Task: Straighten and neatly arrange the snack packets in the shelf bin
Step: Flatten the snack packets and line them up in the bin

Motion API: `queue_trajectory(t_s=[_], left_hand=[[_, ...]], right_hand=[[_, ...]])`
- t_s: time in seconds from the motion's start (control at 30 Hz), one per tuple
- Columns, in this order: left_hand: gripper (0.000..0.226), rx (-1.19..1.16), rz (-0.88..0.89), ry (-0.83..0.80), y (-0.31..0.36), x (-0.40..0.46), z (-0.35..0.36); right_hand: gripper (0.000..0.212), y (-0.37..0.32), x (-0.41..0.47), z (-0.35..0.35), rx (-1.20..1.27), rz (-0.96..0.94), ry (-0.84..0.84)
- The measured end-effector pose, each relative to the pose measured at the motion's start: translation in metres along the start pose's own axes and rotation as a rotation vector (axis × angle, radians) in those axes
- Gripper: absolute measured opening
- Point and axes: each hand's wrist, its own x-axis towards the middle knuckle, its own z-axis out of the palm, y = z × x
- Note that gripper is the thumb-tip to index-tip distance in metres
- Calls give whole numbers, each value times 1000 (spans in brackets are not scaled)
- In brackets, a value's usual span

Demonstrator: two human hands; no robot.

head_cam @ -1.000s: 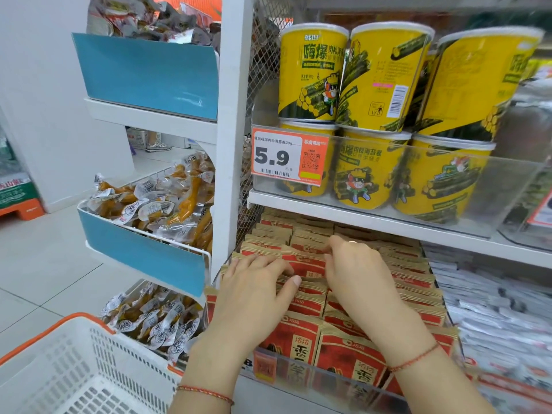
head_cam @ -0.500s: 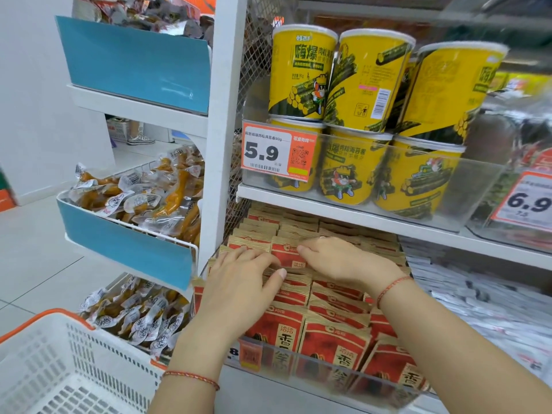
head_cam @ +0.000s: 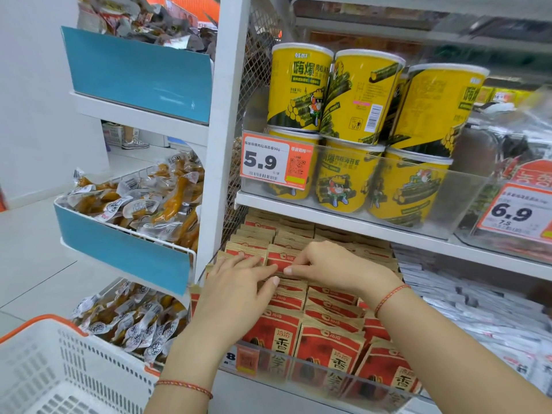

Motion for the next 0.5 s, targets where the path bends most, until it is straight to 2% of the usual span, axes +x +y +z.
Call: queue_trajectory(t_s=[0.1, 0.27, 0.5], left_hand=[[40, -35, 3, 17, -1, 0, -1], [35, -79, 10, 32, -1, 0, -2], [34, -114, -33, 31, -1, 1, -3]], right_hand=[[26, -1, -2, 2, -49, 1, -32], [18, 2, -1, 2, -67, 24, 65], [23, -8, -14, 6, -153, 35, 404]])
